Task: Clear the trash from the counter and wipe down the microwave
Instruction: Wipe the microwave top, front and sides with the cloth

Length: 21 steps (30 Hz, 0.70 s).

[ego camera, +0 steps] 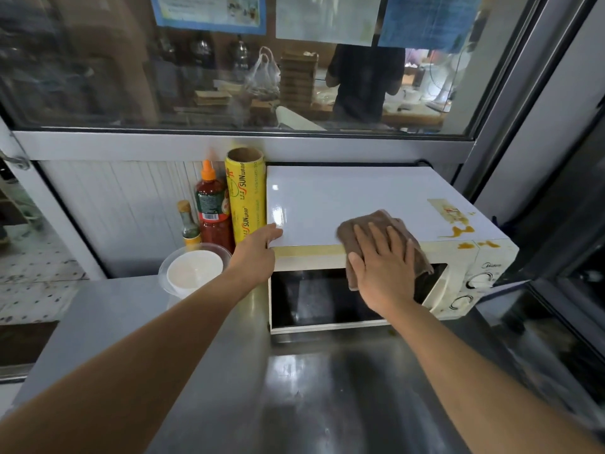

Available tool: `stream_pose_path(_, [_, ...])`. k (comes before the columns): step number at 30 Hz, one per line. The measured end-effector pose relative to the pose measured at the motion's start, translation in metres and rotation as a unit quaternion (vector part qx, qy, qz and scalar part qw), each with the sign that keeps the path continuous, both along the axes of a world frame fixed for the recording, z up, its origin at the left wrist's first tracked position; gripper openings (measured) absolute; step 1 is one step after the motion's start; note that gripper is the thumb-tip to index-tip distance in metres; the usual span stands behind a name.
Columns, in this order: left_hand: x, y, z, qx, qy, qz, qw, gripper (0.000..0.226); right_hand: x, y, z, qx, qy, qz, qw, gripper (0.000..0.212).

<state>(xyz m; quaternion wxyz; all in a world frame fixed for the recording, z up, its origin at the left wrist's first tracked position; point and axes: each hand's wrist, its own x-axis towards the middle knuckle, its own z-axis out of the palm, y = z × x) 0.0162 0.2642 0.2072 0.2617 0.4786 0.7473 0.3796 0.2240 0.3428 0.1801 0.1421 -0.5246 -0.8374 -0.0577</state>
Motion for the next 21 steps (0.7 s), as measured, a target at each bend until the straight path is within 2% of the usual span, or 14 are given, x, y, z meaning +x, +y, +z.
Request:
stream_pose_path(6, [-0.009,-0.006,0.002,0.006,-0.036,0.010,0.999,0.056,-0.069,-0.036,-0.002,0.001,0.010,0.059,0.998,0.057])
stream_pose_path(9, [-0.011,-0.010,-0.001,0.011,-0.042,0.013,0.999,0.055,-0.040,-0.017,-0.003,0.022,-0.062,0.097,0.993,0.061])
stream_pose_path(14, [-0.013,-0.013,-0.005,0.024,-0.071,0.016,0.997,0.052,0.011,0.011,-0.013,0.072,-0.065,0.046,0.994,0.057])
stream_pose_path(18, [-0.016,-0.016,-0.004,0.006,-0.078,0.005,0.997,0.050,-0.025,-0.009,-0.016,0.092,-0.029,0.047,0.994,0.053])
stream_pose_path(21, [-0.018,-0.022,0.000,0.002,-0.138,-0.014,0.990,0.051,-0.070,-0.033,-0.013,0.082,-0.025,0.077,0.993,0.054])
